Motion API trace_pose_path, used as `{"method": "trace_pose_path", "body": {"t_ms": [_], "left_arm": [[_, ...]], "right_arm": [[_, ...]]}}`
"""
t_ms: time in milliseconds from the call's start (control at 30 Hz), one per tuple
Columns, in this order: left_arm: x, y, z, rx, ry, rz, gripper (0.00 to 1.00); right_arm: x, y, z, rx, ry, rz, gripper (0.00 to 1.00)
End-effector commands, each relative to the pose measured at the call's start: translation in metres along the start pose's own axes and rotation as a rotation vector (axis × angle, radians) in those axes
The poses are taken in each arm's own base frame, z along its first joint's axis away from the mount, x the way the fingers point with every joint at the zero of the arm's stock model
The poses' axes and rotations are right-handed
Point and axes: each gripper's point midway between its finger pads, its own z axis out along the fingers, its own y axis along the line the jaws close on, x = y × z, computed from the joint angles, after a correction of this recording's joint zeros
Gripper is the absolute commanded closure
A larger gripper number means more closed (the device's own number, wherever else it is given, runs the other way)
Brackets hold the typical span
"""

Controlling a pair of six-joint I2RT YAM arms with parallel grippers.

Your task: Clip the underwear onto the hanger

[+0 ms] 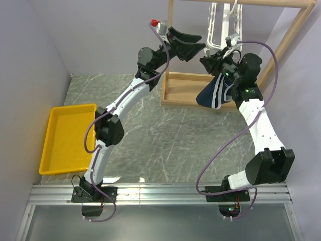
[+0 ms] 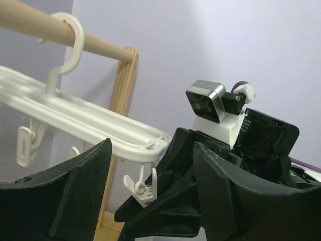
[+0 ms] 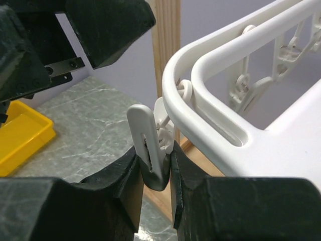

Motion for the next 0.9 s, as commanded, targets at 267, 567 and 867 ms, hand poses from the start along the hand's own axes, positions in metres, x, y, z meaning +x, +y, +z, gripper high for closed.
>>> {"method": "trace_pose_path", "body": {"t_ms": [267, 567, 867], "left_arm": [[0.025, 0.006, 0.002, -0.044, 0.048, -0.148, 0.29], [0.033, -0.002, 0.005, -0.018, 0.051, -0.170, 0.30], [0.038, -0.002, 0.007, -0.020, 0.053, -0.172, 0.42]], "right_arm": [[-0.022, 0.005, -0.001, -0.025, -0.038, -0.011, 1.00], [-0.019, 0.004, -0.001, -0.027, -0.029, -0.013, 1.00], [-0.019, 0.005, -0.001, -0.029, -0.027, -0.011, 1.00]]}}
